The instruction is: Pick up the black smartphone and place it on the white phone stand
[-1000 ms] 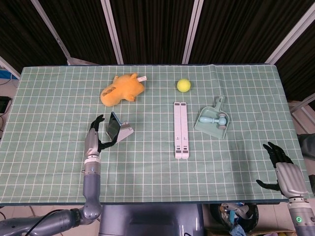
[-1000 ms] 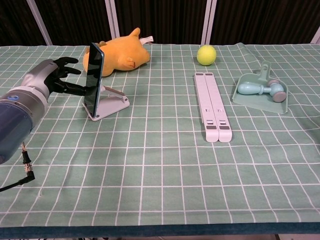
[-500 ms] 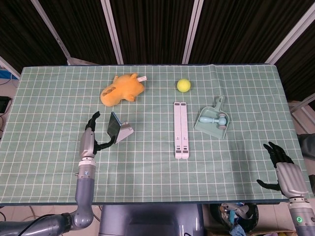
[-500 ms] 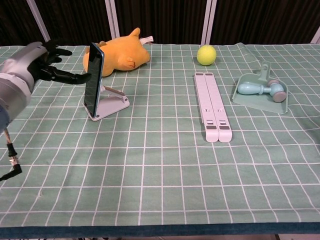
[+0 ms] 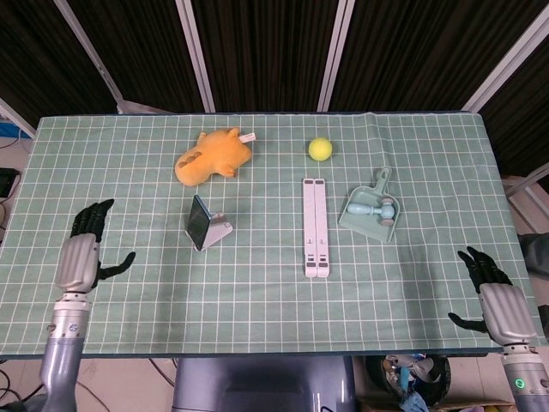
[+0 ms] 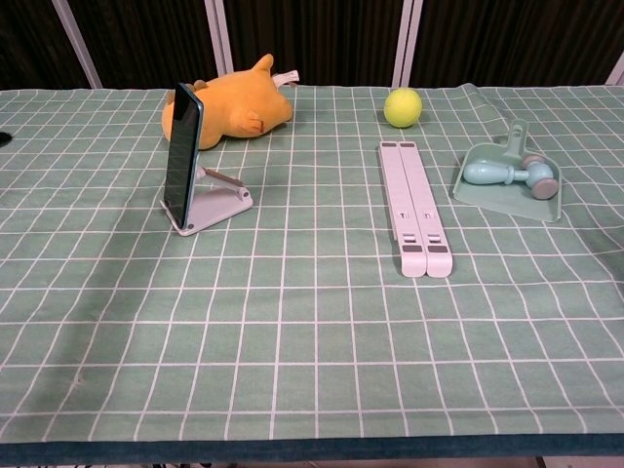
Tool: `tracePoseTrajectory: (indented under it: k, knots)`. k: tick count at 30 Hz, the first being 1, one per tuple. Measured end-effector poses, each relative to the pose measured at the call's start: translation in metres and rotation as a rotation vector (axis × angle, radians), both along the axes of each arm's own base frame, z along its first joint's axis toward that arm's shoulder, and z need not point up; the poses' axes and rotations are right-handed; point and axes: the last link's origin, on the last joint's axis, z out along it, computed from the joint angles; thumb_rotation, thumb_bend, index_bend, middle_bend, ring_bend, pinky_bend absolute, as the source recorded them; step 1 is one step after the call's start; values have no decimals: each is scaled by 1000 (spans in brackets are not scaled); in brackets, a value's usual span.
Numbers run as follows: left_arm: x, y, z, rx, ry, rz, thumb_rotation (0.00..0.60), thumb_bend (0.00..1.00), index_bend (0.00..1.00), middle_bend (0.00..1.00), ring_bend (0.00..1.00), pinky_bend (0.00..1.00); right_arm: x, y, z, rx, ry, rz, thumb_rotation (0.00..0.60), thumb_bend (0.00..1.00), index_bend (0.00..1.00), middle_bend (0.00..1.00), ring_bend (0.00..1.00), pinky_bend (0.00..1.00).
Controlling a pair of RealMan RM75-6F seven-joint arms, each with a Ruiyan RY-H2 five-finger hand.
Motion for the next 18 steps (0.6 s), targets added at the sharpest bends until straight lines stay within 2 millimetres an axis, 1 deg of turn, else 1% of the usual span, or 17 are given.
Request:
tracePoseTrajectory:
  k: [1, 4, 6, 9, 12, 16, 18]
  knots:
    - [-8, -7, 6, -10, 49, -2, 600, 204, 28, 34, 0, 20, 0, 0, 0, -3, 4, 1, 600, 105, 0, 0, 0, 214]
    - [-26, -24, 14, -43, 139, 7, 600, 203, 10, 8, 0, 18, 0, 0, 0, -8, 8, 0, 600, 104, 0, 0, 0, 214]
    - [-31, -30, 17, -48, 173, -2, 600, 187, 0, 0, 0, 9, 0, 0, 0, -13, 10, 1, 600, 104, 0, 0, 0, 214]
    - [-40, -40, 22, -36, 233, -32, 600, 133, 0, 0, 0, 0, 0, 0, 0, -18, 13, 2, 600, 104, 0, 0, 0, 214]
    - [-53, -52, 31, -21, 318, -54, 600, 92, 0, 0, 0, 0, 0, 1, 1, -24, 20, 6, 600, 104, 0, 0, 0, 214]
    - [-73, -69, 44, -36, 429, -49, 600, 82, 0, 0, 0, 0, 1, 1, 1, -25, 26, 13, 600, 104, 0, 0, 0, 214]
    - [-76, -71, 45, -48, 432, -40, 600, 83, 0, 0, 0, 0, 1, 2, 0, -24, 30, 16, 600, 104, 0, 0, 0, 214]
